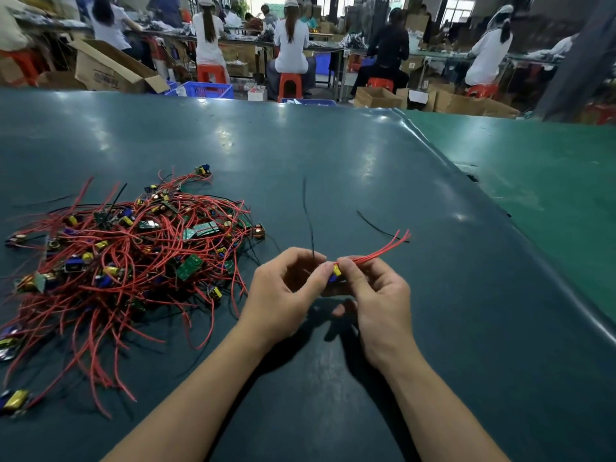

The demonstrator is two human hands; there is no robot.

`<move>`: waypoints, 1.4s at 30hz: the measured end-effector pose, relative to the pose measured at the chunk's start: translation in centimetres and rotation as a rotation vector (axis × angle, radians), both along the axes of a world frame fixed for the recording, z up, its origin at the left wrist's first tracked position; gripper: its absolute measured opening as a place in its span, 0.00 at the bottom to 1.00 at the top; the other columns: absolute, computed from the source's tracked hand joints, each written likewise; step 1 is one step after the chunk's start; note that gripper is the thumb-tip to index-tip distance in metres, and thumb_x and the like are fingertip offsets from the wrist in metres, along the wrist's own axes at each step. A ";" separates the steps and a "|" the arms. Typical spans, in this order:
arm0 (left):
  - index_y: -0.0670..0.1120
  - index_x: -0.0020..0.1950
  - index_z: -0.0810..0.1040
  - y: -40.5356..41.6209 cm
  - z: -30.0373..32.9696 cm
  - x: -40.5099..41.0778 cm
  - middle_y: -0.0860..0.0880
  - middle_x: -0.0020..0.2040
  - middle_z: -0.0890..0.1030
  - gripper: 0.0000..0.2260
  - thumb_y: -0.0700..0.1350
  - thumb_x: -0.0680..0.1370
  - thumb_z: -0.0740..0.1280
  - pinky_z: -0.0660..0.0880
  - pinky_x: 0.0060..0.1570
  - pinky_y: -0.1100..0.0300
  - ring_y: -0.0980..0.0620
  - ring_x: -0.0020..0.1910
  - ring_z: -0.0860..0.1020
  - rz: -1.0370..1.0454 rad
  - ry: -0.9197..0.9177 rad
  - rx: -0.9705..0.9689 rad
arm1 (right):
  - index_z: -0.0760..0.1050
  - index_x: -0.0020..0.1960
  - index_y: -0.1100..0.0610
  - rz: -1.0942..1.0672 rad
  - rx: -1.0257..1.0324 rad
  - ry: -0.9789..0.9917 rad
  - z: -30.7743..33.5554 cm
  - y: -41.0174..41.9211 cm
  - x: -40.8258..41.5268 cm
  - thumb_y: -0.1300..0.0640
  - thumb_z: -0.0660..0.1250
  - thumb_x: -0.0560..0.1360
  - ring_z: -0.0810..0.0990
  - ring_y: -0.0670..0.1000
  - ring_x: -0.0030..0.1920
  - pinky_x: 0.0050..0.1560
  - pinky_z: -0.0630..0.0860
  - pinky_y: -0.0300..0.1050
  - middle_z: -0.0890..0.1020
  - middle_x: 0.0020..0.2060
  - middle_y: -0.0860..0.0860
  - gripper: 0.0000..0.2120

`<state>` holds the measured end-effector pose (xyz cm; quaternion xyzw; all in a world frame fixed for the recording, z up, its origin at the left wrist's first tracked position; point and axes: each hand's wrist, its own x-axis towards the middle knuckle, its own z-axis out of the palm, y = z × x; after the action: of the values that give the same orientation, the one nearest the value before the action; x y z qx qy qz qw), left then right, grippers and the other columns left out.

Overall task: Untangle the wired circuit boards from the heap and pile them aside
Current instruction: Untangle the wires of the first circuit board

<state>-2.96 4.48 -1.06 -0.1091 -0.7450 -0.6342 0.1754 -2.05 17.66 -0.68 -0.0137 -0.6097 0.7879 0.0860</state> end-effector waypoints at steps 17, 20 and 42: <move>0.42 0.45 0.79 -0.8 0.3 -0.5 0.50 0.38 0.84 0.02 0.38 0.78 0.68 0.78 0.40 0.66 0.56 0.37 0.82 0.004 -0.127 0.114 | 0.84 0.42 0.57 -0.037 -0.016 -0.026 -0.3 -0.1 -0.2 0.62 0.72 0.75 0.86 0.55 0.38 0.32 0.80 0.44 0.86 0.38 0.55 0.04; 0.40 0.49 0.71 -0.5 0.7 -0.4 0.43 0.42 0.85 0.02 0.36 0.81 0.62 0.80 0.40 0.61 0.50 0.39 0.83 -0.053 -0.177 0.387 | 0.85 0.42 0.56 -0.082 -0.067 -0.023 -0.2 -0.1 -0.3 0.61 0.71 0.75 0.86 0.54 0.40 0.32 0.79 0.42 0.86 0.41 0.55 0.05; 0.43 0.42 0.85 -0.3 0.6 0.4 0.49 0.32 0.83 0.07 0.31 0.71 0.74 0.74 0.31 0.67 0.56 0.26 0.76 -0.121 -0.163 0.244 | 0.82 0.37 0.50 -0.412 0.116 0.021 -0.5 1.7 -1.4 0.59 0.69 0.78 0.77 0.42 0.31 0.29 0.78 0.40 0.80 0.28 0.44 0.11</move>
<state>-2.52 4.17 -0.49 -0.0797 -0.6664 -0.7361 0.0879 -3.42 19.39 -1.15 -0.1248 -0.6374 0.7172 0.2525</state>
